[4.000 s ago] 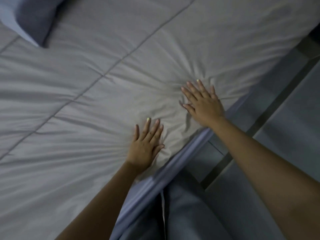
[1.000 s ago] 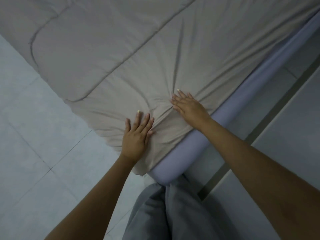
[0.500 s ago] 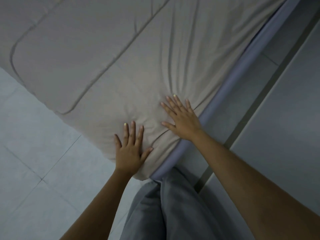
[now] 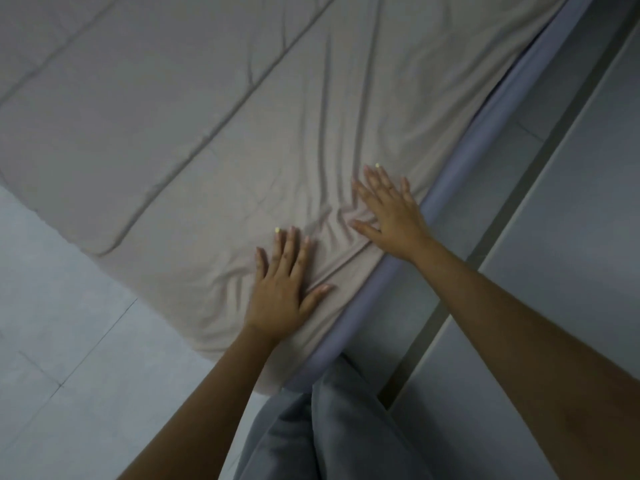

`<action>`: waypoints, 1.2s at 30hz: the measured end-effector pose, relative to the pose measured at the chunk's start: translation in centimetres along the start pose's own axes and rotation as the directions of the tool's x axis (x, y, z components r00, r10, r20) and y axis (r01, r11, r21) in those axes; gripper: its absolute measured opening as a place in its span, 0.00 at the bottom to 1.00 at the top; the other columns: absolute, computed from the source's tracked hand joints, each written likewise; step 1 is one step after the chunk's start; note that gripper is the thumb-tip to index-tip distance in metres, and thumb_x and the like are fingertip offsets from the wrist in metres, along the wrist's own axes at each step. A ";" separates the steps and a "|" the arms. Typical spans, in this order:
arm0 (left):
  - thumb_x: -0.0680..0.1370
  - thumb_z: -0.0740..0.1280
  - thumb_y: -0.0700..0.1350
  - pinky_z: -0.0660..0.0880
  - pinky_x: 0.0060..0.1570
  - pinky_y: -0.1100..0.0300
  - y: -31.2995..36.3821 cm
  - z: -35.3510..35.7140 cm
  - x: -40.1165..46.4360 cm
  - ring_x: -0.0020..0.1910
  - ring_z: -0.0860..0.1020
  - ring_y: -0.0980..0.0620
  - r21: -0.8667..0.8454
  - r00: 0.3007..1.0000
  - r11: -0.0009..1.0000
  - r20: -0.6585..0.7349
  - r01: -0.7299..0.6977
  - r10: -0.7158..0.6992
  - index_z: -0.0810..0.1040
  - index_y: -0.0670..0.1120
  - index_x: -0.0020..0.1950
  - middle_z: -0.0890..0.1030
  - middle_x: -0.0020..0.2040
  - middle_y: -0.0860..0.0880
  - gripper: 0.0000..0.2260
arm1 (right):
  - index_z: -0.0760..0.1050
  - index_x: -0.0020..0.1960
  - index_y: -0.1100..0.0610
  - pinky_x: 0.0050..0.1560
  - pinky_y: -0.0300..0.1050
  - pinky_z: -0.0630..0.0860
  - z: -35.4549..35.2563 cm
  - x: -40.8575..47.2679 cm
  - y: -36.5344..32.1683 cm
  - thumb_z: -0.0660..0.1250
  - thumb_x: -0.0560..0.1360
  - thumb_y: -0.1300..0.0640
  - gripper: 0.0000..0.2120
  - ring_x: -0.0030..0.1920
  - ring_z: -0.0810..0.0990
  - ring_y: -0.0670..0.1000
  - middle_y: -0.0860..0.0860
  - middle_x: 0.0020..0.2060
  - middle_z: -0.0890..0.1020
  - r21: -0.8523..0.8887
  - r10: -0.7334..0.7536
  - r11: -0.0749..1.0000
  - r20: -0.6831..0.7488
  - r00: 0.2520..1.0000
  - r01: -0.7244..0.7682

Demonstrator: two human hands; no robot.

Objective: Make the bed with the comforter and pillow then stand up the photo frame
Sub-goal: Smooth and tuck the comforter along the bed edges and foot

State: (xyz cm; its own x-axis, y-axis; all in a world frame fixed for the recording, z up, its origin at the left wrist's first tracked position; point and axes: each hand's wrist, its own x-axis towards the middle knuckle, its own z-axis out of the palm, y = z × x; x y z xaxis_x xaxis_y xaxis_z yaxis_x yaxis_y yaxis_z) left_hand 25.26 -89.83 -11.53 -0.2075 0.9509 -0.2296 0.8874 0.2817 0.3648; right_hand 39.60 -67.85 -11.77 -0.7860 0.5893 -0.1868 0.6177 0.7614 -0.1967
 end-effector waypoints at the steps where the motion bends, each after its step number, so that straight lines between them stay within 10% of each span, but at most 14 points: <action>1: 0.78 0.44 0.68 0.44 0.74 0.39 0.7 0.1 1.4 0.78 0.45 0.42 0.004 1.000 1.000 -0.006 -0.021 0.021 0.52 0.47 0.79 0.49 0.79 0.44 0.36 | 0.53 0.78 0.49 0.73 0.63 0.46 -0.5 0.9 1.6 0.45 0.72 0.31 0.38 0.78 0.49 0.54 0.52 0.78 0.53 -0.016 0.042 0.999 -0.001 0.999 -0.042; 20: 0.77 0.43 0.69 0.34 0.72 0.40 11.6 0.2 30.0 0.77 0.37 0.43 0.112 0.990 0.991 -0.119 -0.067 0.081 0.42 0.53 0.79 0.41 0.79 0.46 0.35 | 0.42 0.78 0.44 0.69 0.68 0.33 -8.3 14.0 24.0 0.47 0.75 0.29 0.37 0.77 0.35 0.54 0.47 0.78 0.41 -0.059 0.409 0.908 -0.096 0.908 -0.415; 25: 0.81 0.45 0.58 0.49 0.70 0.31 11.3 2.5 31.9 0.77 0.51 0.38 0.218 0.981 0.972 -0.146 -0.092 0.126 0.57 0.58 0.77 0.56 0.79 0.47 0.24 | 0.43 0.79 0.54 0.76 0.60 0.41 -5.5 16.1 25.7 0.48 0.82 0.43 0.31 0.77 0.35 0.56 0.54 0.78 0.40 0.140 0.460 0.878 0.012 0.888 -0.457; 32: 0.84 0.46 0.52 0.57 0.70 0.40 12.9 2.0 31.7 0.74 0.63 0.43 0.071 0.893 0.942 -0.304 -0.327 0.333 0.70 0.51 0.72 0.69 0.73 0.50 0.21 | 0.48 0.77 0.63 0.77 0.51 0.42 -5.5 15.6 26.5 0.48 0.81 0.42 0.34 0.78 0.43 0.54 0.57 0.78 0.48 -0.013 0.509 0.860 -0.062 0.858 -0.511; 36: 0.82 0.50 0.53 0.60 0.70 0.37 13.4 3.0 31.7 0.75 0.62 0.42 0.223 0.944 0.936 -0.129 -0.271 0.304 0.70 0.49 0.73 0.67 0.74 0.50 0.22 | 0.46 0.77 0.63 0.77 0.50 0.42 -4.9 14.0 27.6 0.49 0.81 0.42 0.34 0.78 0.44 0.55 0.58 0.78 0.48 -0.019 0.476 0.879 -0.037 0.879 -0.477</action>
State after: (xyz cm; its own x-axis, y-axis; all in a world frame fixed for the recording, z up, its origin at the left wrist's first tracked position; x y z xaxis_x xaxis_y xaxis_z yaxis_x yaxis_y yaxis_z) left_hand 31.79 -56.30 -16.66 0.0211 0.9997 0.0107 0.9790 -0.0229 0.2026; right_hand 45.54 -37.24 -15.06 -0.3977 0.8902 -0.2221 0.9170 0.3934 -0.0653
